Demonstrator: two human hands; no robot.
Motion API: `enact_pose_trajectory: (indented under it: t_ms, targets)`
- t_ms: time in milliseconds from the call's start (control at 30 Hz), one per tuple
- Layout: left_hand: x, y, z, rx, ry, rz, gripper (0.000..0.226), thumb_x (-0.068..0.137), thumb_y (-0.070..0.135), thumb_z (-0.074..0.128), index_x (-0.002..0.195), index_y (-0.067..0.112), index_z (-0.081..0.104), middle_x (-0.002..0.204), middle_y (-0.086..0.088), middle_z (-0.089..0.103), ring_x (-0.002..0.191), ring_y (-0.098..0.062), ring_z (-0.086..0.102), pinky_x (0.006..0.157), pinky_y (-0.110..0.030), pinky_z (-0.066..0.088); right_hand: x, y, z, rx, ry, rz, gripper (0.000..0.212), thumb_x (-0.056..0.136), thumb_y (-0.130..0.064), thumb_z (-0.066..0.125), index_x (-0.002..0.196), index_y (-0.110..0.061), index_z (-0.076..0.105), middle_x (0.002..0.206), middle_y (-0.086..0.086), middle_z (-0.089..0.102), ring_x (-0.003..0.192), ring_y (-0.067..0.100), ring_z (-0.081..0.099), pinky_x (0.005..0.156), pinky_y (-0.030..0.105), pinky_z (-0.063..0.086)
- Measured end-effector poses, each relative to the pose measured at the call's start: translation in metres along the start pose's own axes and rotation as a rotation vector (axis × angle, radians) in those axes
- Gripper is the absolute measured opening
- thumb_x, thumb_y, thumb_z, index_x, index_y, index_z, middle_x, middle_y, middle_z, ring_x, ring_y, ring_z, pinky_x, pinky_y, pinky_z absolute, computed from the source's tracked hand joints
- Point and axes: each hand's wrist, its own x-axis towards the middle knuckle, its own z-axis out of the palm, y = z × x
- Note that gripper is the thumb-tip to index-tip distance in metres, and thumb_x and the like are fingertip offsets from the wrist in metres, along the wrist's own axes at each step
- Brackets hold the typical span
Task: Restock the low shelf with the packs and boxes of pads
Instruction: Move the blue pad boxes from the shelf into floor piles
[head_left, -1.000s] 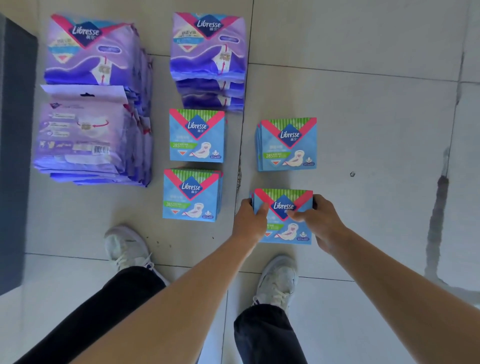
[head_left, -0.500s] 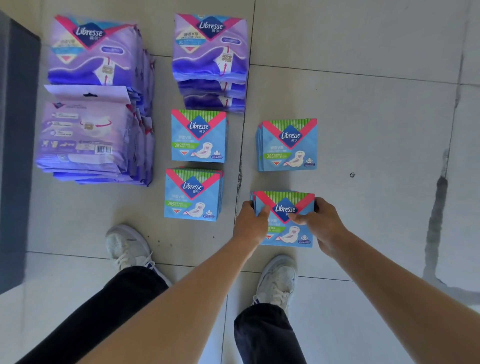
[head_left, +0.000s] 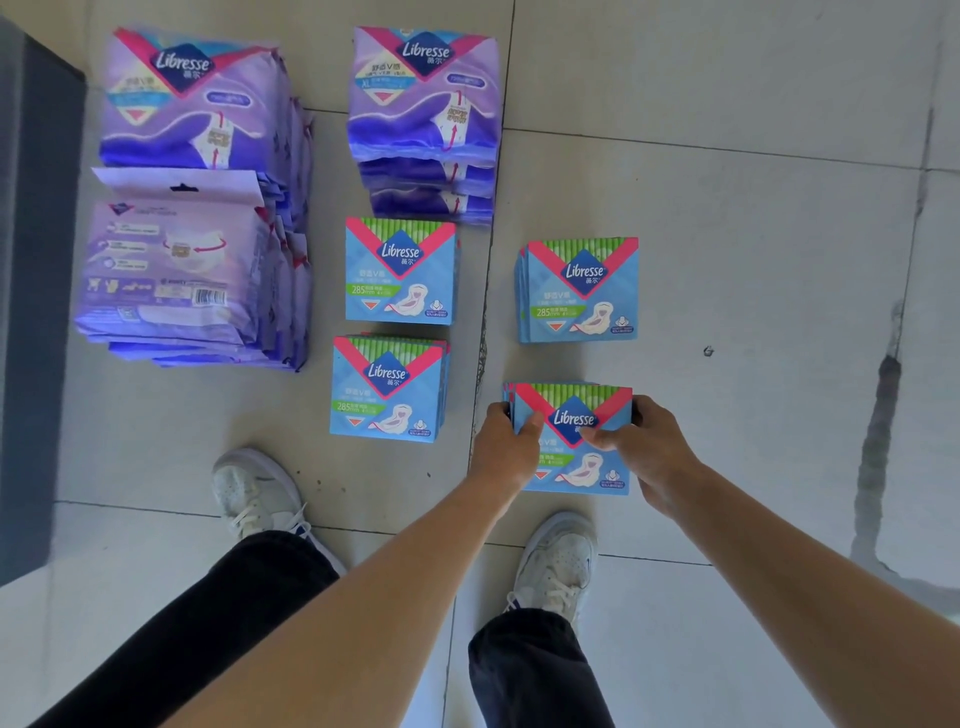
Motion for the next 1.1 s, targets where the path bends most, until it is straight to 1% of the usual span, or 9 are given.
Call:
enact_pose_trajectory:
  t_ms: [100,233,333,433,500,700,833,967,1100]
  targets:
    - [0.0018,-0.0017,0.0007,-0.004,0.011,0.000,0.036,0.094,0.040,0.052,0.114,0.010,0.052,0.107,-0.009,0.068,0.094,-0.023,0.069,0.081,-0.041,0.058,0.0009,0.0009,0.0002,0.015,-0.001,0.001,0.041,0.076,-0.001,0.075,0.110,-0.007,0.054,0.107,0.013,0.068,0.089,0.032,0.067,0.076,0.041,0.055]
    - [0.0027,-0.0029,0.0017,-0.019,0.007,-0.010,0.035,0.095,0.038,0.052,0.116,0.009,0.051,0.108,-0.009,0.067,0.095,-0.022,0.068,0.074,-0.033,0.058,0.0027,0.0023,0.0001,0.009,-0.003,0.002,0.041,0.076,-0.001,0.075,0.111,-0.007,0.055,0.107,0.013,0.068,0.090,0.033,0.067,0.079,0.043,0.056]
    - [0.0023,-0.0027,0.0027,-0.021,0.008,-0.009,0.036,0.095,0.039,0.051,0.117,0.010,0.050,0.110,-0.008,0.067,0.096,-0.022,0.068,0.075,-0.033,0.058,0.0040,0.0032,-0.0009,0.006,-0.002,0.003,0.041,0.076,-0.002,0.075,0.111,-0.006,0.055,0.107,0.012,0.068,0.090,0.033,0.067,0.080,0.043,0.056]
    - [0.0008,-0.0014,0.0044,-0.028,0.005,-0.014,0.036,0.096,0.037,0.051,0.119,0.010,0.048,0.112,-0.008,0.065,0.098,-0.021,0.067,0.069,-0.025,0.055,0.0049,0.0044,-0.0028,0.007,-0.002,0.010,0.041,0.075,-0.001,0.076,0.111,-0.006,0.055,0.108,0.013,0.068,0.091,0.033,0.068,0.081,0.044,0.056]
    - [0.0004,-0.0006,0.0053,-0.028,0.006,-0.015,0.036,0.096,0.037,0.051,0.120,0.011,0.047,0.113,-0.007,0.065,0.099,-0.021,0.067,0.067,-0.023,0.054,0.0060,0.0049,-0.0041,-0.001,-0.001,0.011,0.041,0.075,-0.002,0.076,0.110,-0.007,0.055,0.108,0.013,0.068,0.092,0.034,0.068,0.084,0.046,0.056]
    - [0.0001,0.0015,0.0078,-0.048,0.006,-0.031,0.034,0.097,0.036,0.050,0.120,0.011,0.046,0.114,-0.009,0.064,0.100,-0.021,0.066,0.068,-0.023,0.054,0.0085,0.0049,-0.0058,-0.009,-0.003,0.008,0.039,0.076,-0.004,0.076,0.109,-0.009,0.055,0.107,0.011,0.068,0.092,0.032,0.068,0.083,0.045,0.056]
    - [0.0006,0.0011,0.0076,-0.045,0.003,-0.029,0.034,0.097,0.036,0.050,0.120,0.011,0.046,0.114,-0.007,0.064,0.100,-0.020,0.066,0.064,-0.019,0.053,0.0094,0.0060,-0.0057,-0.013,-0.002,0.005,0.039,0.076,-0.004,0.076,0.108,-0.009,0.055,0.106,0.010,0.068,0.091,0.031,0.067,0.081,0.043,0.056]
    - [0.0007,-0.0015,0.0083,-0.054,0.006,-0.034,0.034,0.096,0.036,0.051,0.120,0.012,0.046,0.114,-0.008,0.065,0.099,-0.021,0.067,0.070,-0.025,0.055,0.0093,0.0082,-0.0050,-0.020,-0.006,0.002,0.040,0.076,-0.004,0.076,0.109,-0.009,0.054,0.107,0.010,0.067,0.092,0.031,0.067,0.082,0.043,0.056]
    - [-0.0006,-0.0027,0.0085,-0.069,0.007,-0.034,0.034,0.096,0.035,0.051,0.121,0.011,0.046,0.114,-0.008,0.064,0.100,-0.021,0.067,0.068,-0.022,0.054,0.0093,0.0096,-0.0045,-0.012,-0.004,0.002,0.042,0.076,-0.002,0.076,0.111,-0.008,0.054,0.109,0.011,0.067,0.093,0.033,0.067,0.083,0.045,0.055]
